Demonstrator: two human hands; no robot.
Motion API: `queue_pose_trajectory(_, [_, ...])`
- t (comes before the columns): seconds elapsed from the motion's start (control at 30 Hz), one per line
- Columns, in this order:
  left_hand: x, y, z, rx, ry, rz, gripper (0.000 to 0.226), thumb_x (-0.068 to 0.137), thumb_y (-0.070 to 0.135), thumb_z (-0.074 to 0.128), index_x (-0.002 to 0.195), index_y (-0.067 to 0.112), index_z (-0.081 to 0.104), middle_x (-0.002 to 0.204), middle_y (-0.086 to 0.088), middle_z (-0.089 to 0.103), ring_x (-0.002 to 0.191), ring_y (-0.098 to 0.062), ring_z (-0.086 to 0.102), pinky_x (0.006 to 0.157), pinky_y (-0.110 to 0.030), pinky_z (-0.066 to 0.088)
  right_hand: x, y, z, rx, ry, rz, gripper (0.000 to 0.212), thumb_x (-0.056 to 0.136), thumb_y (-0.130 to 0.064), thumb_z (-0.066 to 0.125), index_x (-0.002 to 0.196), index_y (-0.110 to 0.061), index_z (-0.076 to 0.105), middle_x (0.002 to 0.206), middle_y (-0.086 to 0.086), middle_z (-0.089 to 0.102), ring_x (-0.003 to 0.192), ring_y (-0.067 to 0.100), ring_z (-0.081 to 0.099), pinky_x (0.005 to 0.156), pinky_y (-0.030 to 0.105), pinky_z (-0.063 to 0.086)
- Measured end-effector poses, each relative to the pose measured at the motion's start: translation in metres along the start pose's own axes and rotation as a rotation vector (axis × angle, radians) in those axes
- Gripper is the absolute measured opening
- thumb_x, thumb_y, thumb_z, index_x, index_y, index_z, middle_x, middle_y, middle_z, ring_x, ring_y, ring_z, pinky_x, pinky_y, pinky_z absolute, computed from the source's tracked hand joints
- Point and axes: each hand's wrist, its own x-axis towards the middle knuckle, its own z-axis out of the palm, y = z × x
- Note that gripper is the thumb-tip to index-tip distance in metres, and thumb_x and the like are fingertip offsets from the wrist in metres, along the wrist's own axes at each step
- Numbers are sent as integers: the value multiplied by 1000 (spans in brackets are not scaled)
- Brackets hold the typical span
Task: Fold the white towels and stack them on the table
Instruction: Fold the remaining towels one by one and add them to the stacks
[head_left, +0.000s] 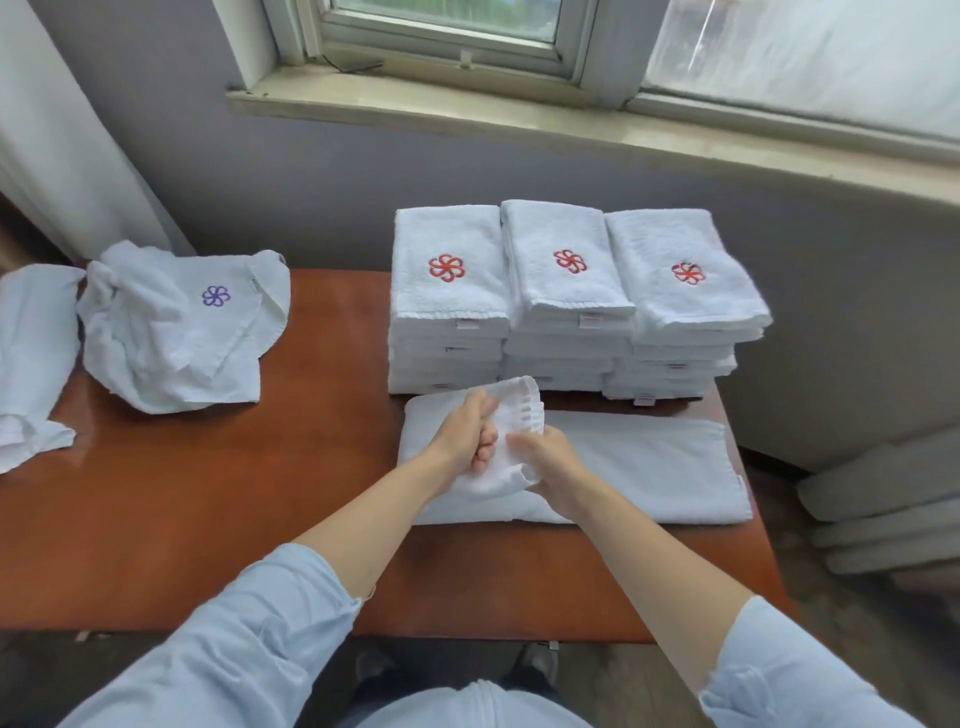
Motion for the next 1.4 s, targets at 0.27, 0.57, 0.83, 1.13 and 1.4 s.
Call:
queue_pose_trajectory(0.27, [5,-35,0,773,279,258,42,102,20,36,141,28,51,122,1,58,97,-12,57,81,-28,46,19,18,-38,-106,201,3,16,85,-8,52,96,-11,64,83,3,65,75,20,63,66,35,54])
queue_pose_trajectory(0.57, [20,-72,-7,1346,190,276,52,107,31,24,158,24,13,166,-2,5,152,-20,-4,123,-37,-3,38,34,-60,-259,349,-79,39,92,-13,54,130,-23,50,112,0,60,83,10,61,67,23,46])
queue_pose_trajectory(0.83, [35,-91,-5,1530,58,160,72,99,63,18,152,34,-22,157,-5,-35,144,-25,-34,117,-48,-20,49,46,-74,-564,364,-70,37,90,-25,62,127,-17,59,129,8,48,104,19,58,92,35,51])
queue_pose_trajectory(1.13, [42,-87,3,1507,-24,57,98,75,92,18,144,44,-32,146,-5,-50,134,-33,-47,112,-59,-23,58,44,-75,-744,320,11,33,82,-32,65,62,-18,42,78,4,51,59,19,51,59,30,41])
queue_pose_trajectory(1.4, [41,-80,16,1593,-37,-42,128,65,87,55,135,42,-42,142,-10,-53,134,-41,-44,111,-67,-16,45,50,-97,-733,260,-66,14,85,-10,59,89,-24,59,88,-6,61,83,16,59,70,29,48])
